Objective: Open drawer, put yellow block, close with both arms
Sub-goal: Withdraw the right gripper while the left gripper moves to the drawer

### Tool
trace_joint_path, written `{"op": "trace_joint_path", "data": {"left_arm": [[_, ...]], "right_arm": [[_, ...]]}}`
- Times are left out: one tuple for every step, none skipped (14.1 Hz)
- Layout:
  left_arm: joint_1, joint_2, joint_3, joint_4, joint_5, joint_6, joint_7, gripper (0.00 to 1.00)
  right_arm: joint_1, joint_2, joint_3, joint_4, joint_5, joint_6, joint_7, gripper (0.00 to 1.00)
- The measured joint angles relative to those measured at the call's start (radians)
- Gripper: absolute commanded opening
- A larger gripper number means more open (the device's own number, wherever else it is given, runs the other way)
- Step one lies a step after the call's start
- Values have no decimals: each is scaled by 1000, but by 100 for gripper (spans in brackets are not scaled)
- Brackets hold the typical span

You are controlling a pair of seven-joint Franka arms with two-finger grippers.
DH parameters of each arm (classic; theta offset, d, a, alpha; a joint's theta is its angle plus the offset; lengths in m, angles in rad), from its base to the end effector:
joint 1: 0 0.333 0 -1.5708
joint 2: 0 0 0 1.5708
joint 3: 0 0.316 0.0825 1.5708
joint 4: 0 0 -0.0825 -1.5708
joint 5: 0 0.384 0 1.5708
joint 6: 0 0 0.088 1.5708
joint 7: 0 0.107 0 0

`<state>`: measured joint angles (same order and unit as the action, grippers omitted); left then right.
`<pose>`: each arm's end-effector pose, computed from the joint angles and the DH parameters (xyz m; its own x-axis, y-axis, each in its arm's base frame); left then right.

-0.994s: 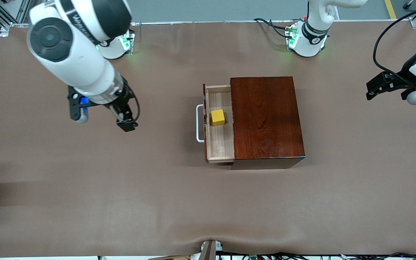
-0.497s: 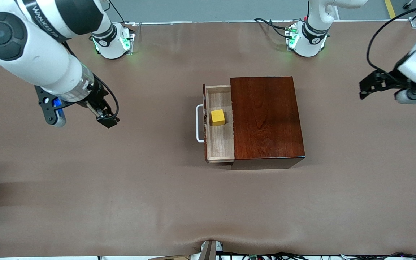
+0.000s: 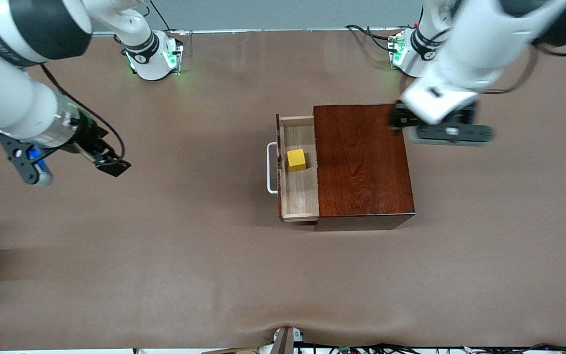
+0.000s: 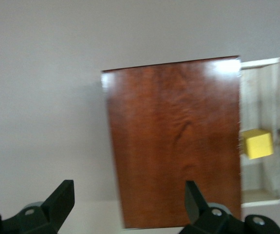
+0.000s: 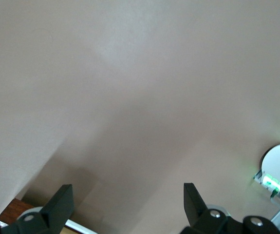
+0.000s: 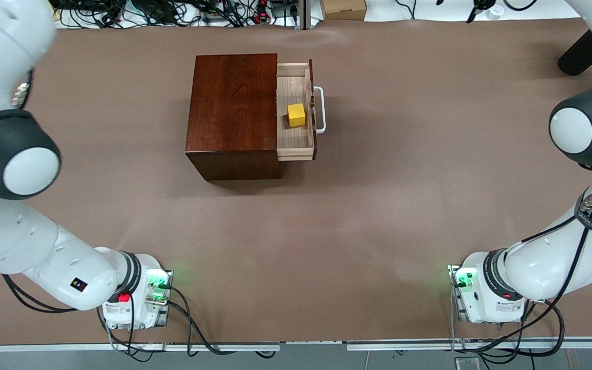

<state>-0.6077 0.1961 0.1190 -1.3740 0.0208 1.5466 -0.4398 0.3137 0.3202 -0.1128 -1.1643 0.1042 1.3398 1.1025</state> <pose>0.5374 -0.2918 0.6014 0.9987 -0.0506 -0.0013 -0.0506 -0.9975 -0.0492 0.6064 0.1502 0.6049 0.6261 -0.7697 -0.1250 -0.7645 -0.6374 0.0957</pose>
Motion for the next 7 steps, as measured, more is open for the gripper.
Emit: {"op": "trace_joint_path", "data": {"left_arm": [[-43, 31, -2, 23, 0, 5, -95, 100], [-80, 62, -4, 40, -1, 25, -192, 100], [-116, 92, -6, 51, -1, 62, -280, 100], [-147, 120, -7, 58, -1, 97, -352, 100], [-173, 146, -8, 63, -1, 129, -419, 100], [-195, 169, -9, 65, -1, 163, -487, 100], [-218, 191, -9, 67, -1, 202, -561, 100]], "right_arm": [[-19, -5, 0, 0, -1, -2, -54, 100], [-36, -11, 0, 0, -2, -7, -113, 100], [-53, -17, 0, 0, -5, -19, -177, 100], [-67, -22, 0, 0, -7, -38, -238, 100], [-81, -26, 0, 0, -8, -52, -294, 100], [-96, -30, -1, 0, -9, -60, -345, 100], [-112, -36, 0, 0, -9, -63, -398, 100]]}}
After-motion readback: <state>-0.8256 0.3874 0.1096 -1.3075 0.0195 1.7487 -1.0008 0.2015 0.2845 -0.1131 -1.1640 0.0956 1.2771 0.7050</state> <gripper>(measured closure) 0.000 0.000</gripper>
